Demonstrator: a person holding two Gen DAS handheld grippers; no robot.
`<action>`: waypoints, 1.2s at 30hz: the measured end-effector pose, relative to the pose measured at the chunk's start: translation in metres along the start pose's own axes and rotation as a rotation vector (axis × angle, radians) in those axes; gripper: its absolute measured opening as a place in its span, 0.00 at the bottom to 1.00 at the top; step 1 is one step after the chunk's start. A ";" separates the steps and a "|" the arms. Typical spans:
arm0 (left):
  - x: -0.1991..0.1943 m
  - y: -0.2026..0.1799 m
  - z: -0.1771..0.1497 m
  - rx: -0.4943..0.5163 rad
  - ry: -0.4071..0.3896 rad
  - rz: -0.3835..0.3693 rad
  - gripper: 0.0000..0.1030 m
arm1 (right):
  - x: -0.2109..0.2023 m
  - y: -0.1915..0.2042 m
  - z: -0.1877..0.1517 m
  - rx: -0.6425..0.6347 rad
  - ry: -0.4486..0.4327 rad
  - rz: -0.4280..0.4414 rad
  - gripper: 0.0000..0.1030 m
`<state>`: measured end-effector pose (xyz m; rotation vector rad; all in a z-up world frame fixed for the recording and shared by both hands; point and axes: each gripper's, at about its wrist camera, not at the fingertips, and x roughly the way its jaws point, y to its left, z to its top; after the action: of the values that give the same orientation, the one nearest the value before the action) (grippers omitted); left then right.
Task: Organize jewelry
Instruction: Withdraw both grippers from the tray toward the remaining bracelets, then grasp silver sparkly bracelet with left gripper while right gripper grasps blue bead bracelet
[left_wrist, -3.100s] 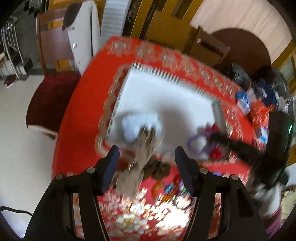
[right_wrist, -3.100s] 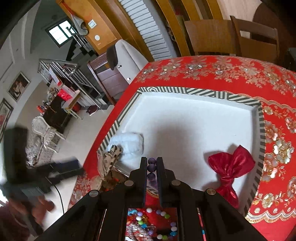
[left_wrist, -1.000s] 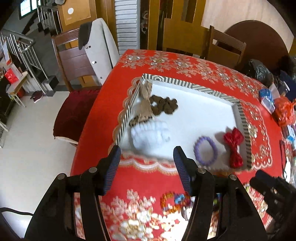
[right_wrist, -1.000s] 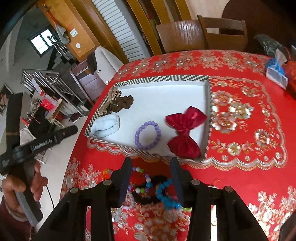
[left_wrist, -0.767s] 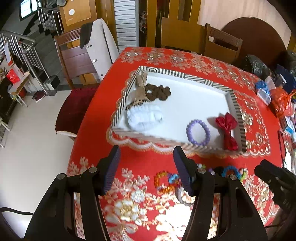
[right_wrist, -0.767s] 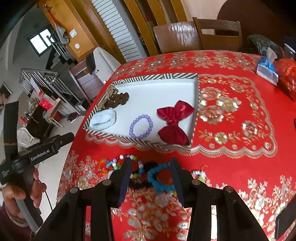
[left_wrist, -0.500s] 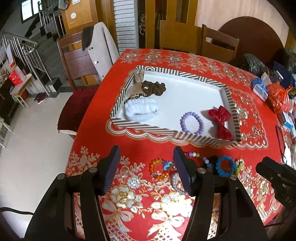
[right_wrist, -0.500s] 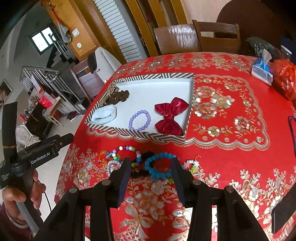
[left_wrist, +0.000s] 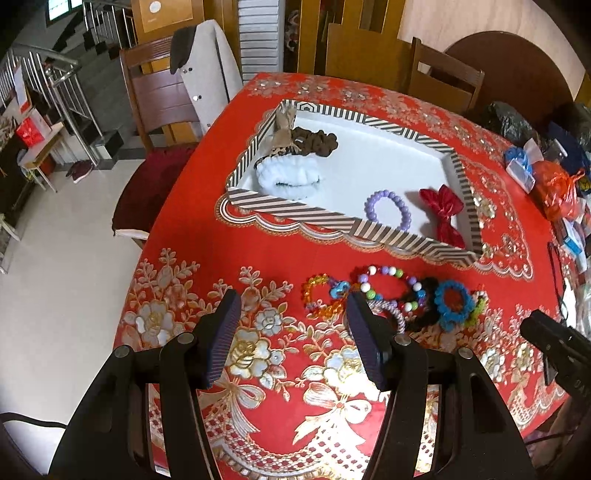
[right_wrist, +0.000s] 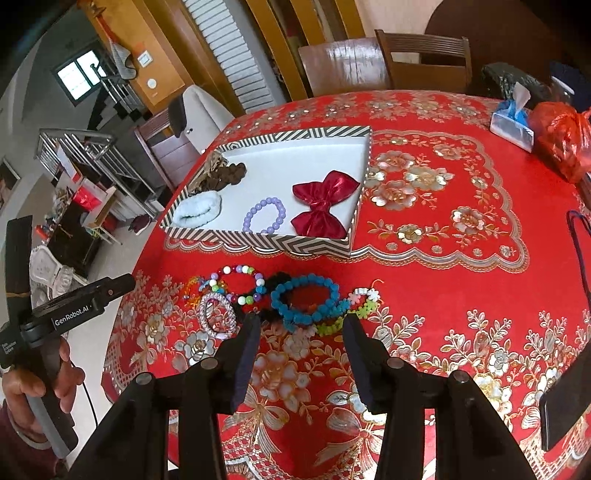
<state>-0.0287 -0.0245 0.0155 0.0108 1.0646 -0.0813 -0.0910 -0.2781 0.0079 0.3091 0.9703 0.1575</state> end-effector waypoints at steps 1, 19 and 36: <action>0.000 0.000 -0.001 0.002 0.001 0.000 0.57 | 0.000 0.001 0.000 -0.002 0.000 0.002 0.43; -0.001 -0.009 -0.009 0.023 0.004 -0.002 0.57 | 0.008 0.008 0.001 -0.023 0.020 0.004 0.44; 0.030 0.003 -0.023 -0.061 0.132 -0.127 0.58 | 0.033 -0.013 -0.006 -0.006 0.028 -0.029 0.45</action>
<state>-0.0336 -0.0222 -0.0222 -0.1079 1.1985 -0.1641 -0.0778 -0.2806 -0.0255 0.2879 1.0012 0.1391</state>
